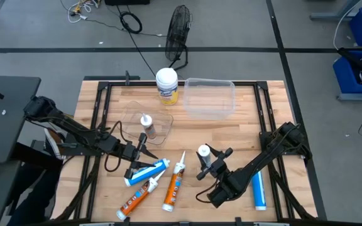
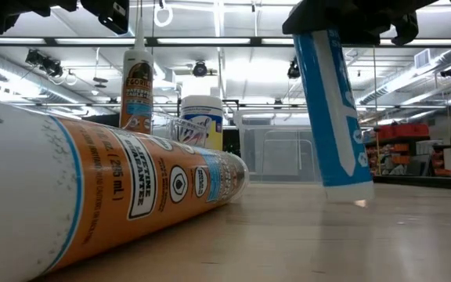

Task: Pick & place silicon tubes, Sealant and Lysol wipes
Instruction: Put the middle blue sealant into the top transparent bin

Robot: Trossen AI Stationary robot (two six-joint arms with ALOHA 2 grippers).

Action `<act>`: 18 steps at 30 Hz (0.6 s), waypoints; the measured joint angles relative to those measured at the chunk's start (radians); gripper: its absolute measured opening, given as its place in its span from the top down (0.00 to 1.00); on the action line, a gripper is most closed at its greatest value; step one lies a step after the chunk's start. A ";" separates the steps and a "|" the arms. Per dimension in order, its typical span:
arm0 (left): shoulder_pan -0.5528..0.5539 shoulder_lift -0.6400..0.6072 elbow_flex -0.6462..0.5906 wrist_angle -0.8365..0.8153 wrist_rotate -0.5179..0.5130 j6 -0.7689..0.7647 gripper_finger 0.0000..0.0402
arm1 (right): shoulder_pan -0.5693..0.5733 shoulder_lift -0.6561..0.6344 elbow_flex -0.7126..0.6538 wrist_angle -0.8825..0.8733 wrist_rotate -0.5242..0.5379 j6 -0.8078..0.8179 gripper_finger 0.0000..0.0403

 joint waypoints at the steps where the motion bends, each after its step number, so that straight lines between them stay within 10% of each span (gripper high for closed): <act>1: 0.000 0.000 0.000 0.000 0.000 0.000 0.65 | 0.000 0.000 0.000 0.002 -0.002 -0.001 0.45; 18: 0.000 0.000 0.000 -0.001 0.000 -0.001 0.65 | 0.023 0.000 0.000 0.017 -0.045 -0.019 0.39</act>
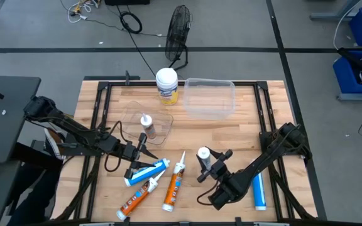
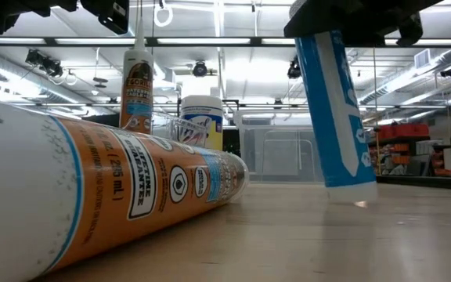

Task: Pick & place silicon tubes, Sealant and Lysol wipes
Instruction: Put the middle blue sealant into the top transparent bin

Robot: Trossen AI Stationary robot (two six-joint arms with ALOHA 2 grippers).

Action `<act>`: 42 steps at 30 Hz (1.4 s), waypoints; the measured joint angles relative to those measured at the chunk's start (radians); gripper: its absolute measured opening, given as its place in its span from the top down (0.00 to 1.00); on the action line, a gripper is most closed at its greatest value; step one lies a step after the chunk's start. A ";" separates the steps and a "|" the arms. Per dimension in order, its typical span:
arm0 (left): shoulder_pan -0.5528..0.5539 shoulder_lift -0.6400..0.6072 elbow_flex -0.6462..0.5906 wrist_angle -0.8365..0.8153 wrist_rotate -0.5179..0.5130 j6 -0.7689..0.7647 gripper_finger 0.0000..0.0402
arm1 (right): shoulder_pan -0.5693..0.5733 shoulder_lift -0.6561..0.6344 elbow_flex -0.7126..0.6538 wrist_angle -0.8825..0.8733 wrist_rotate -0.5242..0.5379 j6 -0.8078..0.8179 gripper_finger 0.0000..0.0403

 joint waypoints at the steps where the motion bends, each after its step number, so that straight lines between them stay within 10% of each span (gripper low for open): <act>1: 0.000 0.000 0.000 0.000 0.000 0.000 0.65 | 0.004 0.000 0.000 0.001 0.001 0.000 0.39; 36: 0.001 0.000 0.000 -0.009 -0.020 0.042 0.65 | 0.011 -0.227 -0.001 -0.042 -0.232 -0.175 0.35; 42: 0.001 -0.008 0.000 0.006 -0.175 0.109 0.65 | 0.023 -0.302 -0.001 -0.041 -0.295 -0.242 0.35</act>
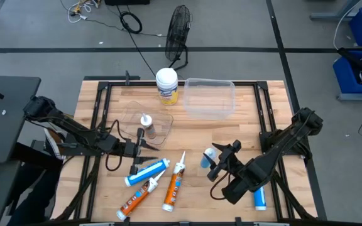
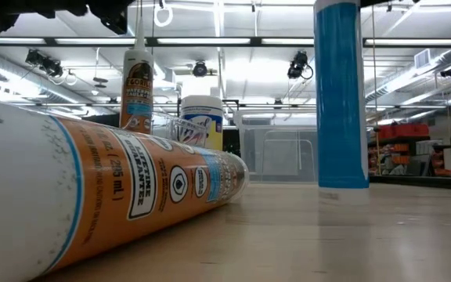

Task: Pick & place silicon tubes, Sealant and Lysol wipes
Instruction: Put the middle blue sealant into the top transparent bin

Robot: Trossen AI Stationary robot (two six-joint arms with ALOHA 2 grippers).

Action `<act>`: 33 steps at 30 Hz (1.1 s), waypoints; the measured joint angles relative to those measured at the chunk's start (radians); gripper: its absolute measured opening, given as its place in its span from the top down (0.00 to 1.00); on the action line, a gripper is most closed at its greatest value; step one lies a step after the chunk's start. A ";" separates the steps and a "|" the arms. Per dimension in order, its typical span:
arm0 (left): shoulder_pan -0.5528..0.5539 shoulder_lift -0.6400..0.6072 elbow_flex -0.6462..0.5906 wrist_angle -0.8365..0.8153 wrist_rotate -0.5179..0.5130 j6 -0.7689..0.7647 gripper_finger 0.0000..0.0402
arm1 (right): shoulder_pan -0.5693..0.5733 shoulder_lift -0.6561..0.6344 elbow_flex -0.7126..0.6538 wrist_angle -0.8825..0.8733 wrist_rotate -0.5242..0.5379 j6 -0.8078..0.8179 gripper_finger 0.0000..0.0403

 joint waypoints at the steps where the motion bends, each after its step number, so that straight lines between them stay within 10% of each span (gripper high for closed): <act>1: 0.000 -0.008 0.000 -0.006 -0.021 0.016 0.65 | 0.004 -0.015 0.000 0.000 -0.005 -0.013 0.35; 23: 0.060 -0.413 -0.203 -0.171 0.099 -0.033 0.65 | 0.042 -0.186 0.070 -0.004 -0.141 -0.177 0.35; 33: 0.121 -0.611 -0.330 -0.249 0.146 -0.091 0.65 | -0.055 -0.201 0.275 -0.127 -0.502 -0.234 0.37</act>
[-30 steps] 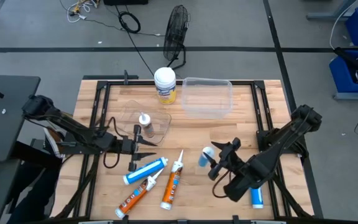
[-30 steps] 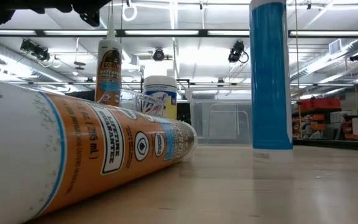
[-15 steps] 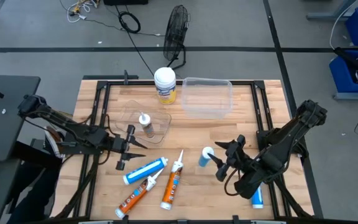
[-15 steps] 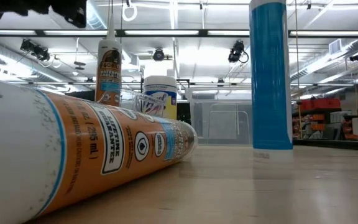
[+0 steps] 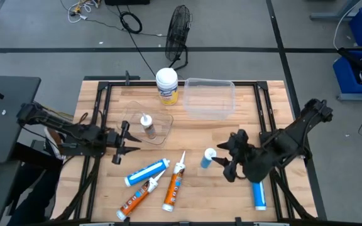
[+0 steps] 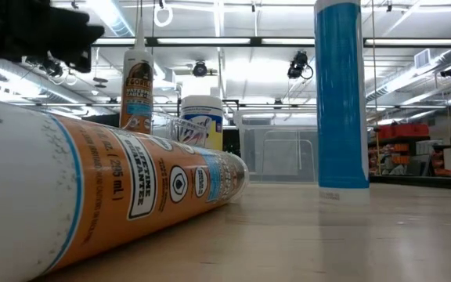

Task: Pick & place silicon tubes, Sealant and Lysol wipes
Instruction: Put the middle blue sealant into the top transparent bin

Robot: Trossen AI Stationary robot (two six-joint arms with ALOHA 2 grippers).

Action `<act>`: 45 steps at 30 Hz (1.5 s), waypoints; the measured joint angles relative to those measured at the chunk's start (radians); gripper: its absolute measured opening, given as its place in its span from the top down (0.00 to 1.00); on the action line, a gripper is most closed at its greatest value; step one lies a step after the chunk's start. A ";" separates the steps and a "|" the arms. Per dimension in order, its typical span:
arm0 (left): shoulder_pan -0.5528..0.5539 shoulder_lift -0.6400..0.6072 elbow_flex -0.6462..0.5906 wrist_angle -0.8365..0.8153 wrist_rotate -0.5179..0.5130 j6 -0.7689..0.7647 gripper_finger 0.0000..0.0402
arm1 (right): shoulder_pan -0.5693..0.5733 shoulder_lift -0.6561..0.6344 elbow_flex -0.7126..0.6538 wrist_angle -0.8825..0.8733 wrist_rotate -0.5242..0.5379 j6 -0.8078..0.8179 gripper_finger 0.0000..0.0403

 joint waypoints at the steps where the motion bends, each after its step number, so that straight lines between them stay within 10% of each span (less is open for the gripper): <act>1: 0.006 -0.009 0.000 -0.021 0.000 -0.009 0.65 | -0.015 0.000 0.021 -0.023 -0.037 0.002 0.37; 24: 0.038 -0.028 0.000 -0.092 0.033 -0.045 0.65 | -0.357 0.050 0.108 -0.204 -0.571 -0.023 0.38; 35: 0.038 -0.026 0.000 -0.085 0.003 -0.090 0.65 | -0.414 0.101 0.108 -0.217 -0.609 -0.057 0.09; 45: 0.038 -0.026 0.000 -0.085 0.003 -0.096 0.65 | -0.408 0.207 0.107 -0.253 -0.679 -0.075 0.06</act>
